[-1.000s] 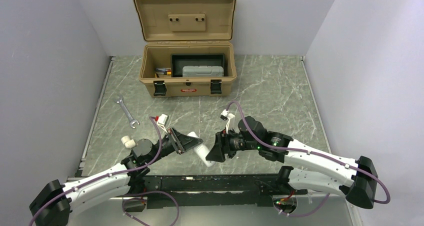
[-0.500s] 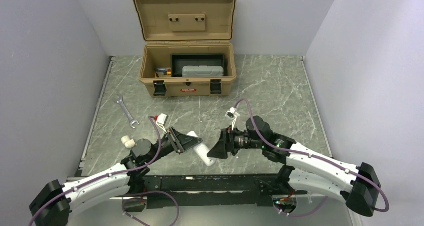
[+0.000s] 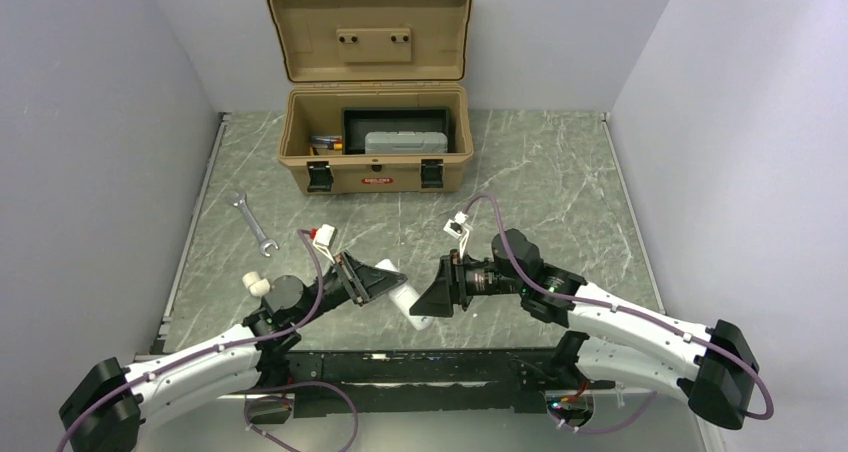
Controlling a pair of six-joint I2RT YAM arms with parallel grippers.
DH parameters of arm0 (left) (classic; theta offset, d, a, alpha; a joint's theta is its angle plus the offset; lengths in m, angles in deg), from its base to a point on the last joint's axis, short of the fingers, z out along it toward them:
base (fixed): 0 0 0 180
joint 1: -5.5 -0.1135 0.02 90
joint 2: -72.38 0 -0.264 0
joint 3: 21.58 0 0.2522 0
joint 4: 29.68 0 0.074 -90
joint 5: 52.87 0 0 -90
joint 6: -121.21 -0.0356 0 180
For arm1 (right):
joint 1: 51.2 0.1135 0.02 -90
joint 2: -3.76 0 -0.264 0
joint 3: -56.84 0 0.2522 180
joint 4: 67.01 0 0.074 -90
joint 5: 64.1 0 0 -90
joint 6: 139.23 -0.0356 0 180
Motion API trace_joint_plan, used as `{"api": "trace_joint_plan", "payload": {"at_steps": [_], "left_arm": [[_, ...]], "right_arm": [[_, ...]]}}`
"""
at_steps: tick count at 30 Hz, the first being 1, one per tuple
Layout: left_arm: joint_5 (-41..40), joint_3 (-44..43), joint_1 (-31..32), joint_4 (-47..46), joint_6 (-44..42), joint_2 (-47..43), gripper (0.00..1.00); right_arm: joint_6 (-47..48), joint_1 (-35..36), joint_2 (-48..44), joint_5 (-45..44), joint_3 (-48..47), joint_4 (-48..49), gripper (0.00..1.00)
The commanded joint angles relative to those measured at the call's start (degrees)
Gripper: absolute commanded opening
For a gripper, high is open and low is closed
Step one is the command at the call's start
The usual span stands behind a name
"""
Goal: Load the batteries into the remote control
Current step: Turn over the remote control at the center of the board.
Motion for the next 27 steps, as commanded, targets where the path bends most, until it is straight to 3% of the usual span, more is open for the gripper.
{"api": "trace_joint_plan", "payload": {"at_steps": [1, 19, 23, 27], "left_arm": [[1.21, -4.04, 0.05, -3.75, -1.61, -0.02, 0.0], [1.1, -6.01, -0.02, -3.81, -2.89, 1.51, 0.0], [0.72, -6.57, 0.02, -2.13, -3.54, 0.98, 0.0], [0.92, -7.5, -0.01, 0.49, -4.44, 0.47, 0.0]], "right_arm": [[-0.89, -0.1, 0.75, 1.68, -0.3, 4.65, 0.64], [-0.96, -0.26, 2.48, 2.99, -1.28, 5.7, 0.46], [0.05, -0.15, 2.54, 3.12, -1.61, 5.98, 0.36], [-0.02, -0.15, 3.31, 3.81, -1.52, 7.87, 0.16]]}}
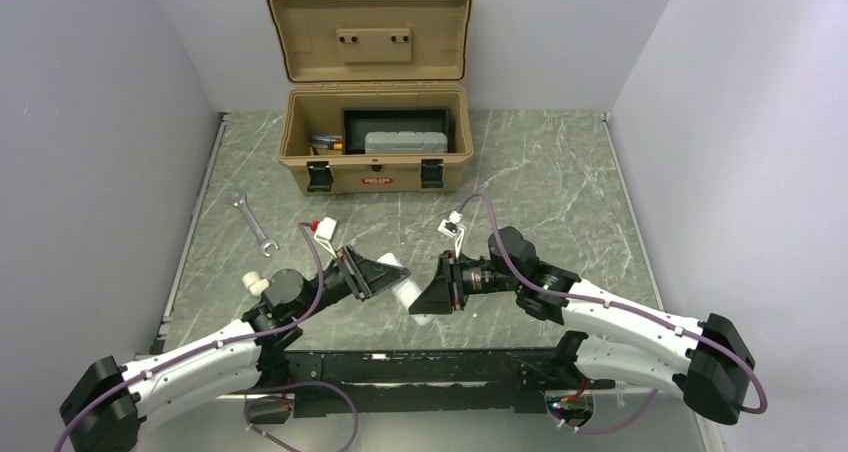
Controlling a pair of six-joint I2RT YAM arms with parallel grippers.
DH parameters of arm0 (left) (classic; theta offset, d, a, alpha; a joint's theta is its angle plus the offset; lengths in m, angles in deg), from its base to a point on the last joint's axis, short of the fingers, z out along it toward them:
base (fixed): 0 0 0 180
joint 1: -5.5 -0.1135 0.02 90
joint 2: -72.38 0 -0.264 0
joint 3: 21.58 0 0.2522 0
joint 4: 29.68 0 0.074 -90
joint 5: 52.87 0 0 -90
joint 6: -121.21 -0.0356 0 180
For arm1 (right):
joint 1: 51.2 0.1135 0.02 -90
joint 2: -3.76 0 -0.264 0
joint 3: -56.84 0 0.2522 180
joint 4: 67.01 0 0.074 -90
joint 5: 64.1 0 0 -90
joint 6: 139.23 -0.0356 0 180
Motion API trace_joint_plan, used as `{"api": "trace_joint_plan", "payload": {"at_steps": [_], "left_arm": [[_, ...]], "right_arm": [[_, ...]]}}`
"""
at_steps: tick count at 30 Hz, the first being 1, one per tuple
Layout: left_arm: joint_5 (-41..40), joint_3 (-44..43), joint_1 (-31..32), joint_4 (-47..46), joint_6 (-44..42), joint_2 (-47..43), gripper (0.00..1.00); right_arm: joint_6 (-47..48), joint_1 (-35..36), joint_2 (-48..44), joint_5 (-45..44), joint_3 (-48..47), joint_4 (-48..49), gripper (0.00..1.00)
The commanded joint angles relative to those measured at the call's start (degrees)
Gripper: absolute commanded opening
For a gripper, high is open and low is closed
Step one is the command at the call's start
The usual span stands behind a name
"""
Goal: Load the batteries into the remote control
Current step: Turn over the remote control at the center of the board.
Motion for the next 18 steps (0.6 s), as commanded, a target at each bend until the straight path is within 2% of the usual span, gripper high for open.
{"api": "trace_joint_plan", "payload": {"at_steps": [1, 2, 3, 5, 8, 11, 12, 16, 18], "left_arm": [[0.17, -3.99, 0.02, 0.13, -2.02, -1.0, 0.0], [0.26, -4.2, -0.01, 0.49, -2.17, -1.07, 0.01], [0.37, -4.35, -0.01, 0.8, -2.34, -1.14, 0.09], [0.83, -4.95, 0.01, 1.5, -2.72, -1.0, 0.35], [1.67, -6.44, -0.02, 3.76, -3.18, -0.93, 0.53], [0.39, -8.59, -0.02, 10.14, -4.13, -1.69, 0.95], [-0.71, -9.8, -0.03, 13.93, -4.35, -2.08, 0.99], [-5.03, -13.17, -0.02, 27.57, -6.05, -3.74, 0.99], [-7.33, -14.48, 0.04, 33.26, -6.46, -4.68, 0.99]], "right_arm": [[0.15, -0.13, 0.56, 0.72, -1.3, 4.99, 0.1], [-0.11, -0.09, 0.73, 0.78, -1.04, 5.6, 0.04], [-0.49, -0.1, 0.89, 0.76, -0.85, 6.31, 0.0], [-0.8, -0.1, 0.92, 0.36, -0.75, 6.83, 0.0], [-0.99, -0.13, 0.04, -1.64, -1.18, 6.67, 0.0], [0.41, -0.14, -2.42, -4.14, -2.29, 4.62, 0.0], [1.37, -0.12, -3.4, -5.27, -2.74, 3.28, 0.0], [4.5, -0.19, -7.94, -11.93, -2.97, -1.84, 0.0], [5.82, -0.29, -9.76, -18.28, -3.66, -6.62, 0.0]]}}
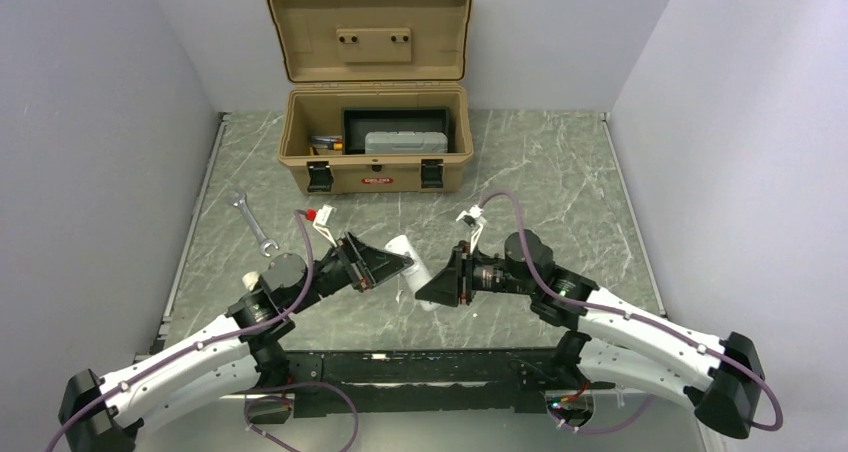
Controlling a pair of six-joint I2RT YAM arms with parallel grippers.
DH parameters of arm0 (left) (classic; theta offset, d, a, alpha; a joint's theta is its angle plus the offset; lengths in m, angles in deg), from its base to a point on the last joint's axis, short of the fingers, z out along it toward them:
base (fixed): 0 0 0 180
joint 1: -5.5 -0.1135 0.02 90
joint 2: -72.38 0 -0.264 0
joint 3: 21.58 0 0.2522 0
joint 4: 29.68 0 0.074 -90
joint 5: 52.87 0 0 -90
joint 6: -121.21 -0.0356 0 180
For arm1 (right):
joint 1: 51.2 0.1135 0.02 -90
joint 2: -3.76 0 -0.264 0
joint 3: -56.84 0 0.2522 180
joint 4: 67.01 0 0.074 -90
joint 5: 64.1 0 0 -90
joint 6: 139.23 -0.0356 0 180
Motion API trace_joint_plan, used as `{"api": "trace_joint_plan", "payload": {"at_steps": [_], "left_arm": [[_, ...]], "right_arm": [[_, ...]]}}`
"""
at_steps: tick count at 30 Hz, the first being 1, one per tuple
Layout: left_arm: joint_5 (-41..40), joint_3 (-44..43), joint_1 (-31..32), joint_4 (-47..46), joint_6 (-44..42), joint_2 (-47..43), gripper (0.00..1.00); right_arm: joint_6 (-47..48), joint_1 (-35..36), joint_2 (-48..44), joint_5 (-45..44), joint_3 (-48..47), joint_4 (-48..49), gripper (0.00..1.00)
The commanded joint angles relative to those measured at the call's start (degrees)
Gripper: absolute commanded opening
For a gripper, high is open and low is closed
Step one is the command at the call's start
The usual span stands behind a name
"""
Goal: Load the batteries into the remote control
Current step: Turn over the remote control at the center of the board.
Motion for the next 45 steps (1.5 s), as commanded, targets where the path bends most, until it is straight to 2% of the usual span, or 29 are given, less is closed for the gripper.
{"api": "trace_joint_plan", "payload": {"at_steps": [1, 4, 7, 13, 16, 20, 24, 29, 32, 37, 39, 45], "left_arm": [[-6.1, -4.37, 0.09, 16.56, -2.54, -2.31, 0.99], [-7.56, -6.46, 0.09, 25.25, -2.7, -2.8, 0.99], [-7.57, -7.15, 0.06, 29.43, -2.44, -2.66, 1.0], [-7.57, -7.68, 0.09, 30.61, -3.21, -1.92, 0.99], [-7.57, -8.81, 0.06, 31.7, -4.2, -1.77, 0.99], [-8.41, -8.99, 0.05, 32.29, -5.36, -2.61, 0.99], [-9.52, -8.47, 0.06, 31.72, -5.61, -4.48, 1.0], [-9.78, -6.96, -0.04, 30.74, -5.06, -6.41, 0.99], [-9.5, -6.2, -0.03, 30.46, -4.62, -7.3, 0.99], [-10.29, -6.11, -0.04, 32.2, -4.75, -8.61, 0.99], [-10.35, -6.23, -0.03, 32.46, -5.01, -8.83, 0.99], [-10.8, -6.1, -0.07, 32.01, -4.69, -8.8, 0.99]], "right_arm": [[4.51, -0.21, -5.15, -15.0, -4.0, -9.03, 0.0], [5.98, -0.65, -7.86, -28.68, -5.2, -18.03, 0.0], [6.66, -0.72, -8.59, -38.75, -6.72, -25.53, 0.0], [8.77, -0.82, 3.29, -54.91, -16.36, -45.28, 0.0], [11.37, -0.75, 9.35, -58.57, -19.35, -46.89, 0.0], [17.68, -0.69, 16.07, -63.43, -17.28, -39.89, 0.0], [26.56, -0.74, 24.5, -64.22, -16.83, -33.1, 0.0], [34.11, -0.7, 32.46, -59.39, -17.28, -27.29, 0.0], [34.47, -0.72, 34.63, -56.94, -16.35, -24.23, 0.0], [33.57, -0.85, 39.86, -55.0, -19.95, -26.78, 0.0], [32.85, -0.77, 41.07, -52.67, -20.75, -27.24, 0.04], [26.66, 0.11, 43.18, -49.33, -20.73, -26.48, 0.03]]}}
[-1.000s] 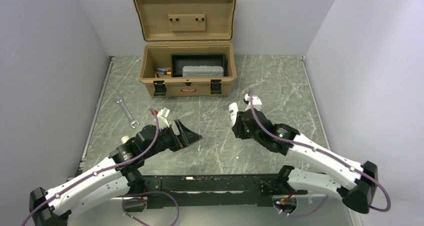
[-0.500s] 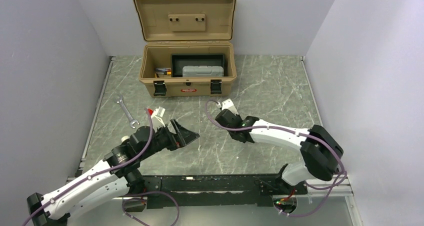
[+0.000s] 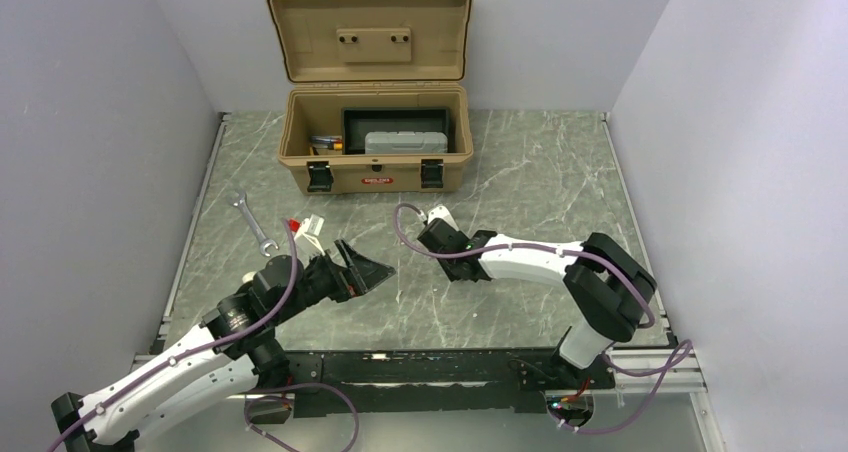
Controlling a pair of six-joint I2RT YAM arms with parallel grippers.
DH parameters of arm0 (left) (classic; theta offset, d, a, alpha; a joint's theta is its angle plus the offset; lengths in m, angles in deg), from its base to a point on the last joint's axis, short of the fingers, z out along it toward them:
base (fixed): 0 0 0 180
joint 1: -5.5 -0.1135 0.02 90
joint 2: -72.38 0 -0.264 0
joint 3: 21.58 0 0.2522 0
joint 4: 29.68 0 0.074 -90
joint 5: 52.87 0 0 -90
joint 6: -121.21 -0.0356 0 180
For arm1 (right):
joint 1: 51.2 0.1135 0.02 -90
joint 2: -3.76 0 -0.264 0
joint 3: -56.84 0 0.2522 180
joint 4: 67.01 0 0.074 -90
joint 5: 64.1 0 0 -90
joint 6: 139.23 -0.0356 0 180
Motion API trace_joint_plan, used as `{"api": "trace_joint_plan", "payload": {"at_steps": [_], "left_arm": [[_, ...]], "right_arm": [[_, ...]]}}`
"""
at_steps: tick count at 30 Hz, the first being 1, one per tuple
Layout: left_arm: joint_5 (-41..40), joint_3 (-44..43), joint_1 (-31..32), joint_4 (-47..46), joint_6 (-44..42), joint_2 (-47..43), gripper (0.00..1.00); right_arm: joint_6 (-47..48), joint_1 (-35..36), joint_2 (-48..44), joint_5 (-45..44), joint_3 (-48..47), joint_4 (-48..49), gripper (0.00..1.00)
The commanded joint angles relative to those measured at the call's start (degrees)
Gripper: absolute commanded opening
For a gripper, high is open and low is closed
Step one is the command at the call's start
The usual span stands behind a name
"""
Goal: Load the batteries into the remote control
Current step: Turn over the remote control at the center of the board.
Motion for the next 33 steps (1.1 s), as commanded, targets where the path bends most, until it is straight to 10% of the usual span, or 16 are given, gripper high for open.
{"api": "trace_joint_plan", "payload": {"at_steps": [1, 8, 33], "left_arm": [[-1.02, 0.12, -0.05, -1.88, -0.36, -0.06, 1.0], [-0.81, -0.79, -0.03, -1.2, -0.76, 1.2, 0.99], [-2.52, -0.04, -0.04, 2.33, 0.75, -1.57, 0.99]], "right_arm": [[-4.7, 1.14, 1.15, 2.07, -1.85, 1.92, 0.04], [-6.11, 4.39, 3.82, -0.53, -1.87, 1.91, 0.37], [-7.48, 8.41, 0.68, 2.66, -1.32, 4.93, 0.76]]}}
